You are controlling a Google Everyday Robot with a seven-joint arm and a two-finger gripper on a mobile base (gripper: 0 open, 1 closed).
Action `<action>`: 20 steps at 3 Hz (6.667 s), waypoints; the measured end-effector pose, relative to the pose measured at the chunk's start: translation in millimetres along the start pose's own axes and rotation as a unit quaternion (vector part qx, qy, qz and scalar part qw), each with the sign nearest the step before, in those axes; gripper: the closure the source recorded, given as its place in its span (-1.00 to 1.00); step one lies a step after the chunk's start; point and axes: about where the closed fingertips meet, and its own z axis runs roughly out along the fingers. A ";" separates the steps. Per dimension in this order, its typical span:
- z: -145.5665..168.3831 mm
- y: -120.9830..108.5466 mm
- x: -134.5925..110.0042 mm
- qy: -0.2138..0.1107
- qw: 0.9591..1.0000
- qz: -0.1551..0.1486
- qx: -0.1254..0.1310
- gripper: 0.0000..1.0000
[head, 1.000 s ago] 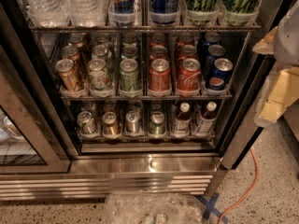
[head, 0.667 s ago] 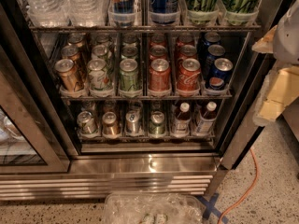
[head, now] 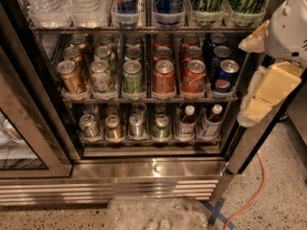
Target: Pick pepsi can from top shelf of fridge
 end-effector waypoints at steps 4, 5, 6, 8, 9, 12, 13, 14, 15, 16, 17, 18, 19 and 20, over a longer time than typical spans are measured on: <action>51.7 25.6 -106.1 -0.165 0.979 0.116 0.011 -1.00; 54.1 29.7 -139.7 -0.221 0.964 0.150 0.013 -1.00; 54.1 29.7 -139.7 -0.221 0.964 0.150 0.013 -1.00; 93.4 42.2 -192.0 -0.325 0.919 0.223 -0.014 -1.00; 108.6 56.4 -213.8 -0.357 0.887 0.294 -0.007 -1.00; 59.1 3.8 -155.5 -0.392 0.780 0.429 0.230 -1.00; 37.5 -34.6 -155.6 -0.427 0.761 0.409 0.268 -1.00; 36.6 -36.9 -159.1 -0.431 0.760 0.408 0.267 -1.00; 44.8 -32.8 -158.4 -0.425 0.765 0.402 0.270 -1.00; 47.9 -27.2 -137.9 -0.399 0.775 0.378 0.313 -1.00; 40.8 -24.8 -117.7 -0.370 0.775 0.352 0.371 -1.00; 32.8 -36.0 -122.0 -0.366 0.769 0.331 0.406 -1.00; 36.9 -58.7 -142.8 -0.377 0.767 0.314 0.415 -1.00; 42.2 -88.4 -165.7 -0.391 0.757 0.312 0.421 -1.00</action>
Offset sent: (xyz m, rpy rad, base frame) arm 0.0102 0.0812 -0.0061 0.2165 -0.0624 -0.0212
